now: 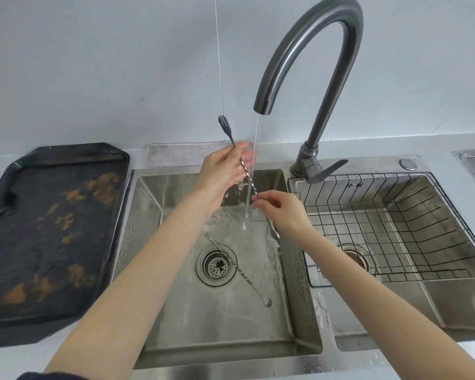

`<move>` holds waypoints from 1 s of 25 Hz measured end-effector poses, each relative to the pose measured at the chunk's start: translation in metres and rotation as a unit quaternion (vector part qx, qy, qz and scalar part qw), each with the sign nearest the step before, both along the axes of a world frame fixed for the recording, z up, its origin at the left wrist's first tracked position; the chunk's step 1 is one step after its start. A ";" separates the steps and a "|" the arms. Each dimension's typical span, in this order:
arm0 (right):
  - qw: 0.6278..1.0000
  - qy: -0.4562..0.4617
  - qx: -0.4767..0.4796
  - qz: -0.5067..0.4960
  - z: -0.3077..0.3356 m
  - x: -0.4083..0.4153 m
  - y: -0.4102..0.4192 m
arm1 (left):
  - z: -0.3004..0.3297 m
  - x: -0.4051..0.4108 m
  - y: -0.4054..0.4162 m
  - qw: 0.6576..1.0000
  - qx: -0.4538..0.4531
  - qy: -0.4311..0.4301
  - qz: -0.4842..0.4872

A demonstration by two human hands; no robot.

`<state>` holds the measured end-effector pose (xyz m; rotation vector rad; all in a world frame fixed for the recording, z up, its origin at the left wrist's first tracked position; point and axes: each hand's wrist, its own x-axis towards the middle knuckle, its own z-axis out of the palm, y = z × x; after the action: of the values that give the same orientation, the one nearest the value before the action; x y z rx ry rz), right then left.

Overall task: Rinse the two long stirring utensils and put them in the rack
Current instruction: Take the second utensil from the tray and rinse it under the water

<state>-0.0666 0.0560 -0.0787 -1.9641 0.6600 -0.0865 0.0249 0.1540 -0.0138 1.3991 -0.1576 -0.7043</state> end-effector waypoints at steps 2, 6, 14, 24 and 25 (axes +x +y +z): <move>1.000 0.017 0.000 0.007 -0.006 -0.003 0.001 | -0.003 0.000 -0.002 0.999 0.020 -0.017 -0.040; 0.998 0.049 0.008 0.026 -0.019 -0.010 0.004 | -0.003 -0.006 -0.006 0.992 0.040 -0.056 -0.105; 0.998 0.058 -0.001 0.020 -0.025 -0.011 0.006 | -0.005 -0.008 0.000 0.994 0.041 -0.081 -0.068; 0.999 -0.028 -0.013 -0.007 0.002 0.017 0.006 | 0.008 0.031 0.015 0.998 -0.053 -0.040 0.023; 0.999 -0.037 -0.011 -0.005 0.004 0.020 0.007 | 0.006 0.032 0.018 0.998 -0.048 -0.038 0.031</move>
<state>-0.0462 0.0627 -0.0752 -1.9684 0.6226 -0.1719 0.0574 0.1723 -0.0073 1.3330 -0.2040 -0.5847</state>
